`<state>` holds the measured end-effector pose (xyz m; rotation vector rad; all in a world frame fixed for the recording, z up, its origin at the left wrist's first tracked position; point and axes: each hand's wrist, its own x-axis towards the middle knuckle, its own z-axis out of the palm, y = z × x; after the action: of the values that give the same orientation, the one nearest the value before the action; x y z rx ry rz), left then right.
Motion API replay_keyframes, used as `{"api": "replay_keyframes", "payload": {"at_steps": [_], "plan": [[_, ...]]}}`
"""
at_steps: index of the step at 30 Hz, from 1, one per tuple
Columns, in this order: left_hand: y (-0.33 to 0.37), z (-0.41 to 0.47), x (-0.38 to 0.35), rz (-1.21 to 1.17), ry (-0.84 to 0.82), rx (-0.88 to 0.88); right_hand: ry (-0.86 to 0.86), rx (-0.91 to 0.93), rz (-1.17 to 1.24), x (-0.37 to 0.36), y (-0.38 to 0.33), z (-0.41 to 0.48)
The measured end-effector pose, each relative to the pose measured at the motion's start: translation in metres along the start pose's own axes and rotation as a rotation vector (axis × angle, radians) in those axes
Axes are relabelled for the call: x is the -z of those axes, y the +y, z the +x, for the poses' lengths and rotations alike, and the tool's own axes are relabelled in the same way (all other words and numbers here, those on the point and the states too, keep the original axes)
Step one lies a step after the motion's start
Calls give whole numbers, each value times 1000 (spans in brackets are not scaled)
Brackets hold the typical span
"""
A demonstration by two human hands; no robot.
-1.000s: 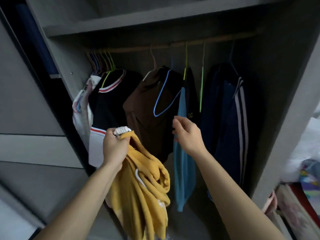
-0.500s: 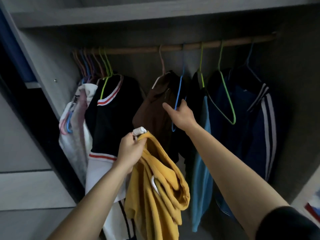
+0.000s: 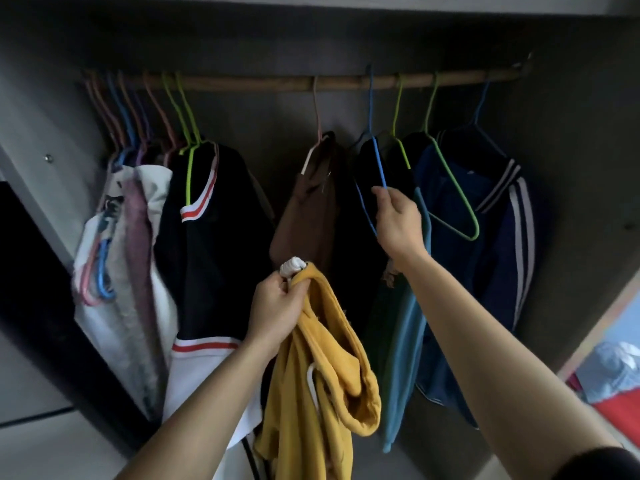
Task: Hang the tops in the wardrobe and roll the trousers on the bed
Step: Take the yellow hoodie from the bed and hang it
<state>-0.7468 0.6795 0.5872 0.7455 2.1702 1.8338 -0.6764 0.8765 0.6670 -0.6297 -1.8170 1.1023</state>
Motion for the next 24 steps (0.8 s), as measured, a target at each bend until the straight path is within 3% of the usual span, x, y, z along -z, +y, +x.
{"api": "replay_keyframes", "payload": {"at_steps": [7, 12, 17, 24], "plan": [[-9, -6, 2, 32, -4, 31, -30, -4, 24, 8, -8, -1], [-9, -10, 1, -2, 117, 37, -19, 11, 32, 22, -26, 2], [-10, -14, -7, -54, 221, 82, -31, -33, 80, 31, 31, -82], [-25, -30, -26, 89, 200, 83, -37, -93, 76, 76, 101, -179]]}}
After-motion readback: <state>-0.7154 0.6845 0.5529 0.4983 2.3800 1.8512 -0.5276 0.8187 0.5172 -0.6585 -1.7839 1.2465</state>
